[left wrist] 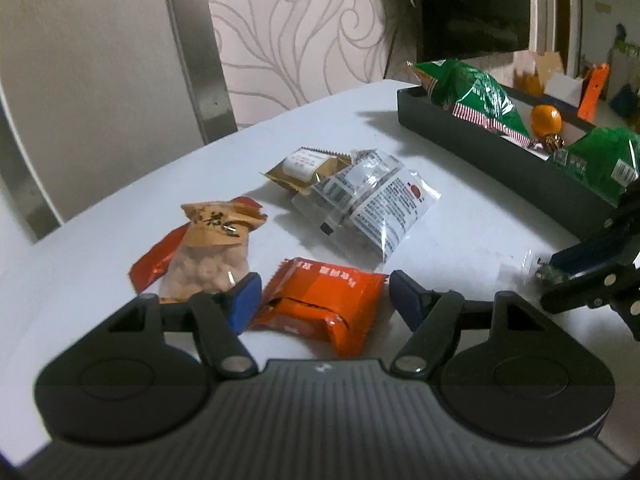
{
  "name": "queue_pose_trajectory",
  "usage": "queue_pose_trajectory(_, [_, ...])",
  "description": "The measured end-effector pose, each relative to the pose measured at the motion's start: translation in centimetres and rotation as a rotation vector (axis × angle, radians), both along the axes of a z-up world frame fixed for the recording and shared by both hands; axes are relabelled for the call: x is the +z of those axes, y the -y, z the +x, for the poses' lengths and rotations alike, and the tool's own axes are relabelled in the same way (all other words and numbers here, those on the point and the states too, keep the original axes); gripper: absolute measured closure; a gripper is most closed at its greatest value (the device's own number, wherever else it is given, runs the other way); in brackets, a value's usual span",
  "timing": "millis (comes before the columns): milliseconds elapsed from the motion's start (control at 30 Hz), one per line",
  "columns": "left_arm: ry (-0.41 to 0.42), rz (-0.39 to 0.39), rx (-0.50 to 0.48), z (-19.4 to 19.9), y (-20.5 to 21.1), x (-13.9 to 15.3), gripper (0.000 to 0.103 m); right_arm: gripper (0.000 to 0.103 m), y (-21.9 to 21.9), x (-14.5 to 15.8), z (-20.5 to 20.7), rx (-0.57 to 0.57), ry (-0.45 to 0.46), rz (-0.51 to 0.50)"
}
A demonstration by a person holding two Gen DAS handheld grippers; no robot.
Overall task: Organize snacks
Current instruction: 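Move the right gripper to the small clear-wrapped candy and grasp it, then grasp the orange-red snack packet with the left gripper while the right holds the candy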
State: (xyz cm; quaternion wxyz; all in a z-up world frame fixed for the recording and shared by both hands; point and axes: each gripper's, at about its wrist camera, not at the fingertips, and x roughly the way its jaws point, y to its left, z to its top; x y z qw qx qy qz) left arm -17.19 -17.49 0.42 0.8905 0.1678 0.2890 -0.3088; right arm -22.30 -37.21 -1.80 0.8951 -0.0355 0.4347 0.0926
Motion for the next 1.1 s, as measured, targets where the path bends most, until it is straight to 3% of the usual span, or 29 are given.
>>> queue_pose_trajectory(133, [-0.050,-0.038,0.009,0.7,-0.5,0.0,0.028,0.078,0.0,0.0,0.0,-0.012,0.000,0.003])
queue_pose_trajectory(400, [-0.058,-0.054,0.027,0.4,-0.5,-0.1,0.032,0.078,-0.3,0.1,0.1,-0.031,0.000,-0.001])
queue_pose_trajectory(1100, [-0.102,-0.087,0.101,0.3,-0.5,1.1,0.057,0.078,-0.2,0.4,-0.4,-0.043,0.002,0.032])
